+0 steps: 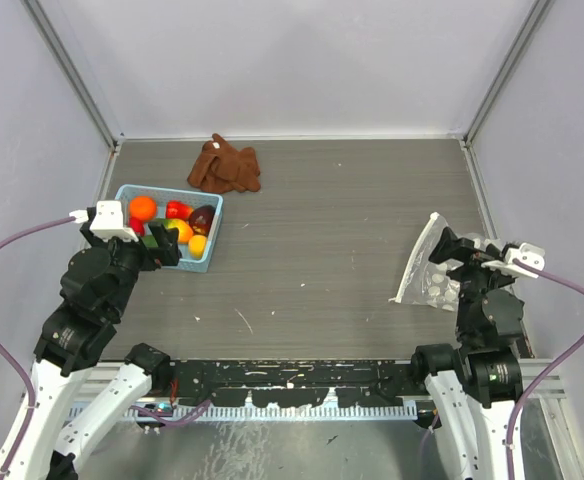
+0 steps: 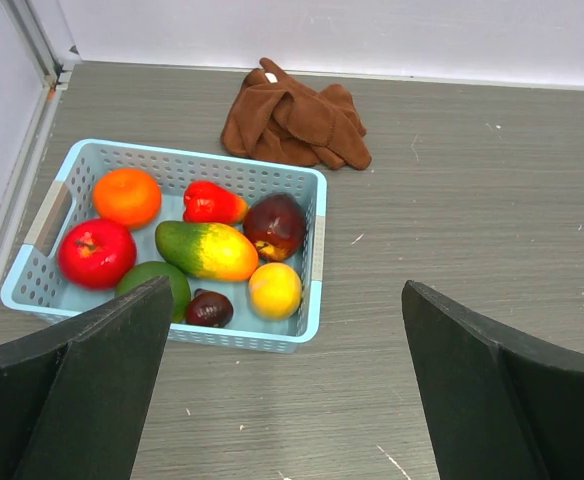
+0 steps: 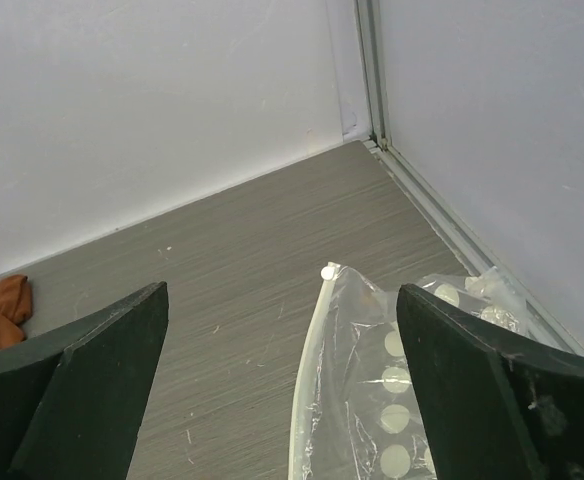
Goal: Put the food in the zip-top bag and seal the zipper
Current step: Pick up the zipper food storage bag at the center of the board.
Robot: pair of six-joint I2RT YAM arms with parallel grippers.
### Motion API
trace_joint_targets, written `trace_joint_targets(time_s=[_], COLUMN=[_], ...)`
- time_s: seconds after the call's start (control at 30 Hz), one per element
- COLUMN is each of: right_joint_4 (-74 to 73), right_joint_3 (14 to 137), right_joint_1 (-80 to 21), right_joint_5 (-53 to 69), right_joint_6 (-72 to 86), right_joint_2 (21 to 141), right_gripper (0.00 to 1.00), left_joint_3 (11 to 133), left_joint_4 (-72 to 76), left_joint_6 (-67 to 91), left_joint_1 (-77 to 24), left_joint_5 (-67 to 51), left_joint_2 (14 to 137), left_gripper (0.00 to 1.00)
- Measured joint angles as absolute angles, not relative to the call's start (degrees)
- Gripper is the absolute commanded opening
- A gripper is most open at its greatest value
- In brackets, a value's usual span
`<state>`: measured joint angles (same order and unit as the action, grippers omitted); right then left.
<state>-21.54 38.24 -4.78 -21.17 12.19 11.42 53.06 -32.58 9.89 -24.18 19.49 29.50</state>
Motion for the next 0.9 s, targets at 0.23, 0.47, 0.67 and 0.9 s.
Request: trace_joint_targets(time_s=[0.23,0.47,0.67,0.9], right_joint_4=[-22.7,-25.1,-27.22,-30.7], right_joint_3=[39.16,42.15,44.1,48.38], right_joint_1=[-4.75,-4.78,-4.78,-4.86], right_joint_5=[-20.84,-18.85,-17.89,-19.09], right_joint_6=[12.45,13.23,14.68,17.12], right_joint_2=[14.57,23.05,32.75,48.01], right_gripper=[1.0,1.0,1.0,0.98], left_joint_3=[54.59,55.29,55.29,55.29], left_joint_4=[-34.2,-35.05,-35.97,-36.77], left_joint_6=[10.02,10.07,10.07,10.09], left_joint_1=[-24.18,-24.18,-24.18,-24.18], left_joint_5=[19.99,19.7,18.68,17.06], left_joint_2=[29.47,29.47,29.95,30.46], left_gripper=[0.98,0.98,0.98,0.98])
